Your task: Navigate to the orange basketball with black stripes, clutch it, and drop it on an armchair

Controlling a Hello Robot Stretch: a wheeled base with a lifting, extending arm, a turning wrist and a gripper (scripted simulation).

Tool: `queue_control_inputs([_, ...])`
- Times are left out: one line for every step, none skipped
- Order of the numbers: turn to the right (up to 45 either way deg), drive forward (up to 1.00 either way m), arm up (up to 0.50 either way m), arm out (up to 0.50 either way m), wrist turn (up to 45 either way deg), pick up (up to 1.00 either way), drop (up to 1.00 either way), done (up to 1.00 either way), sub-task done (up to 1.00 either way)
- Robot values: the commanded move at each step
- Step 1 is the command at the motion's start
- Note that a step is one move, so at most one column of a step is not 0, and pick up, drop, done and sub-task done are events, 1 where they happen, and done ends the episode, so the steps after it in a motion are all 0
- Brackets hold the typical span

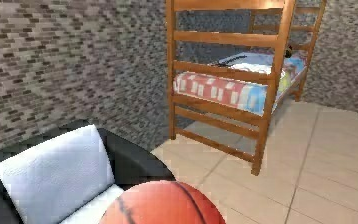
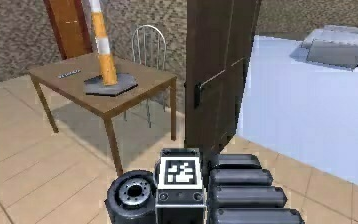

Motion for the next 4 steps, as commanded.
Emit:
queue_control_inputs([-45.0,0.0,0.0,0.0,0.0,0.0,0.0,0.0,0.0])
queue_control_inputs([-45.0,0.0,0.0,0.0,0.0,0.0,0.0,0.0,0.0])
queue_control_inputs([-30.0,0.0,0.0,0.0,0.0,0.0,0.0,0.0,0.0])
queue_control_inputs([0.0,0.0,0.0,0.48,0.0,0.0,0.0,0.0,0.0])
